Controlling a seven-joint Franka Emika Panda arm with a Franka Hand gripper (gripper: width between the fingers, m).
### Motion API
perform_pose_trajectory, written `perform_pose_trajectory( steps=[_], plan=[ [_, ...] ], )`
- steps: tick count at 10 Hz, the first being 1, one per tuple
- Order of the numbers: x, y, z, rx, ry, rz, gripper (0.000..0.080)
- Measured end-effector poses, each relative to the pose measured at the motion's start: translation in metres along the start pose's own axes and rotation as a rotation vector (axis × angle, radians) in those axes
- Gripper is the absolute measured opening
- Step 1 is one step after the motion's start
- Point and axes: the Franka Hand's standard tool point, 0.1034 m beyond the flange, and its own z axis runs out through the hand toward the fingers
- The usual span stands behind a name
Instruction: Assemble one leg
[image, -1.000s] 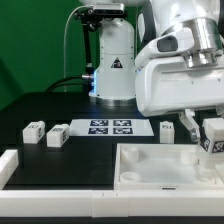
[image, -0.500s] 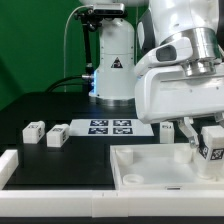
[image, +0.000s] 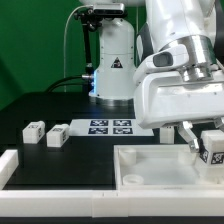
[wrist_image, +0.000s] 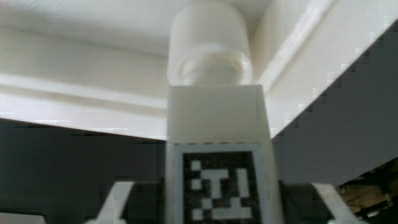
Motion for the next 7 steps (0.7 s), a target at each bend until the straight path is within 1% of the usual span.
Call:
perform_pose_trajectory(
  steps=[3, 5, 6, 7],
  plan=[
    [-0.0007, 0.0043, -0.0012, 0.001, -0.024, 0.004, 0.0291],
    [0.0002, -0.0011, -0.0023, 0.006, -0.036, 0.005, 0.0291],
    [0.0005, -0.0004, -0.0025, 0.005, -0.035, 0.006, 0.0291],
    [-0.0002, -0.0002, -0.0021, 0.005, -0.036, 0.007, 0.0460]
  ],
)
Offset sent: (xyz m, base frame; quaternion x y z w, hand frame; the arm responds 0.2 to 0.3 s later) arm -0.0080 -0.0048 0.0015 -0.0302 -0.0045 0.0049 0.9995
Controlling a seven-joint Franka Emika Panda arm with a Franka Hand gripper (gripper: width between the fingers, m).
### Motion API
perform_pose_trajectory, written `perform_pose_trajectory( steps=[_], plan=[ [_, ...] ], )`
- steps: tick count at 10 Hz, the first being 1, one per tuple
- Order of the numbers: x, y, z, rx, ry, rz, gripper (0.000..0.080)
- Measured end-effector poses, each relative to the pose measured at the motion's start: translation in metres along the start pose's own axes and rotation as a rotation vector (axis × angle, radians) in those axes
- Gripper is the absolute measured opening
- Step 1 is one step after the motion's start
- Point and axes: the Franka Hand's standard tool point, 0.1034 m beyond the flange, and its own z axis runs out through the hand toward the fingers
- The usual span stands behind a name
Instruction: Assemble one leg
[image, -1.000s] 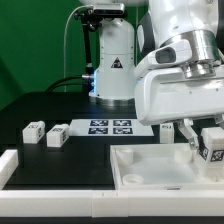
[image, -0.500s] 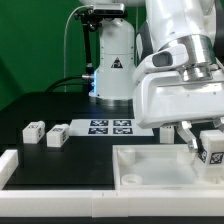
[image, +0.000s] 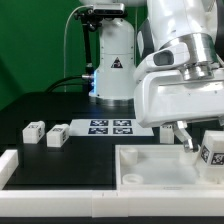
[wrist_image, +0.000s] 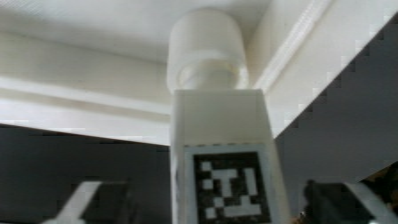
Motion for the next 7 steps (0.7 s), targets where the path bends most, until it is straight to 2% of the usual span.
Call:
perform_pose_trajectory(
  steps=[1, 2, 3, 6, 7],
  plan=[
    [0.0001, 0.0001, 0.0000, 0.000, 0.000, 0.000, 0.0581],
    [0.0001, 0.0001, 0.0000, 0.000, 0.000, 0.000, 0.0581],
    [0.0000, 0.0001, 0.0000, 0.000, 0.000, 0.000, 0.0635],
    [0.0008, 0.0000, -0.0004, 0.000, 0.000, 0.000, 0.0649],
    [0.0081, -0.0007, -0.0072, 0.001, -0.008, 0.000, 0.0649]
  ],
)
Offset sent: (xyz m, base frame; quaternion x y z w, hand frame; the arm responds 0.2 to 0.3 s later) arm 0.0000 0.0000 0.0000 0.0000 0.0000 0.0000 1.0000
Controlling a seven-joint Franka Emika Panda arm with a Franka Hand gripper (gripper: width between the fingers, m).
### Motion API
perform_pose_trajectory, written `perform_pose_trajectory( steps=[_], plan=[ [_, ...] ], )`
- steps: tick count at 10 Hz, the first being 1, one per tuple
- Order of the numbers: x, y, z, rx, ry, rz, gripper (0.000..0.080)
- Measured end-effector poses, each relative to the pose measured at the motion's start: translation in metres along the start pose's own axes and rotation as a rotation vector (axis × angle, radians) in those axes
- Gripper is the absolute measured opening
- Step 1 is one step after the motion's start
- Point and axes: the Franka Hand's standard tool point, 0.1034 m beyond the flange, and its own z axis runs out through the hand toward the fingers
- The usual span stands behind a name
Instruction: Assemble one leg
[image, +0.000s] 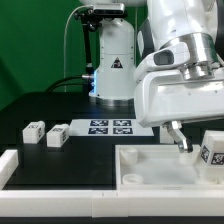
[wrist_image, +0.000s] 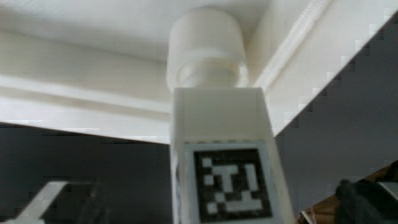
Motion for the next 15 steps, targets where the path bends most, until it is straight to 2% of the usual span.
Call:
perform_pose_trajectory(
  steps=[2, 5, 6, 7, 8, 9, 10, 12, 15],
  plan=[
    [0.012, 0.001, -0.011, -0.004, 0.011, -0.006, 0.0649],
    [0.010, -0.001, -0.009, 0.006, -0.027, -0.007, 0.0649],
    [0.005, -0.004, -0.006, 0.021, -0.085, -0.001, 0.0649],
    [0.007, -0.010, -0.004, 0.046, -0.182, 0.004, 0.0649],
    [0.012, -0.012, -0.003, 0.057, -0.224, 0.004, 0.0649],
    [0.007, -0.015, -0.003, 0.079, -0.337, 0.023, 0.0649],
    [0.012, -0.013, -0.004, 0.091, -0.415, 0.041, 0.0649],
    [0.015, 0.000, -0.002, 0.095, -0.495, 0.064, 0.0649],
    [0.016, -0.001, -0.001, 0.094, -0.485, 0.062, 0.0649]
  ],
)
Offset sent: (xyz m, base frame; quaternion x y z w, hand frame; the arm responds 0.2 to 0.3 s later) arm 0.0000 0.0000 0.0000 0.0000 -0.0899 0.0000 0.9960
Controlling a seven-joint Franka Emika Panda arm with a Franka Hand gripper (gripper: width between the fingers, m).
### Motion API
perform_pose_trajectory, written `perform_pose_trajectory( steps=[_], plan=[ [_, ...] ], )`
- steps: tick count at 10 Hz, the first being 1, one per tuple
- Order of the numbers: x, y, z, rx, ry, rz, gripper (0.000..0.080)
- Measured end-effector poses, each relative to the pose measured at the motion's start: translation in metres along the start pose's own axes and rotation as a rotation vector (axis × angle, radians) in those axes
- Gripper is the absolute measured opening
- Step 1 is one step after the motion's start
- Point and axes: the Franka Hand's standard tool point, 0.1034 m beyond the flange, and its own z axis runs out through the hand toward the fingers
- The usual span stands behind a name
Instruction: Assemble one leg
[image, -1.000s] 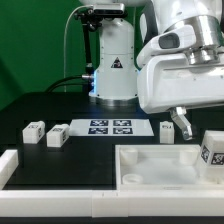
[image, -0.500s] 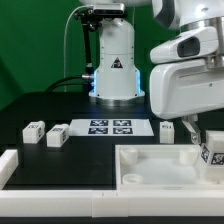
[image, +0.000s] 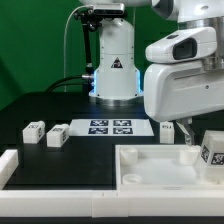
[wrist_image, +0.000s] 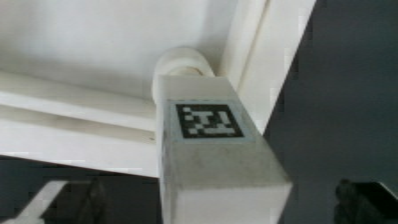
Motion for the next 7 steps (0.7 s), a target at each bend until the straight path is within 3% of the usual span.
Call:
perform_pose_trajectory(
  steps=[2, 3, 7],
  plan=[
    [-0.003, 0.013, 0.002, -0.005, 0.001, 0.169, 0.0649],
    [0.000, 0.012, 0.003, -0.014, 0.029, 0.226, 0.0649],
    [-0.001, 0.000, 0.008, -0.008, 0.021, 0.222, 0.0649]
  ],
)
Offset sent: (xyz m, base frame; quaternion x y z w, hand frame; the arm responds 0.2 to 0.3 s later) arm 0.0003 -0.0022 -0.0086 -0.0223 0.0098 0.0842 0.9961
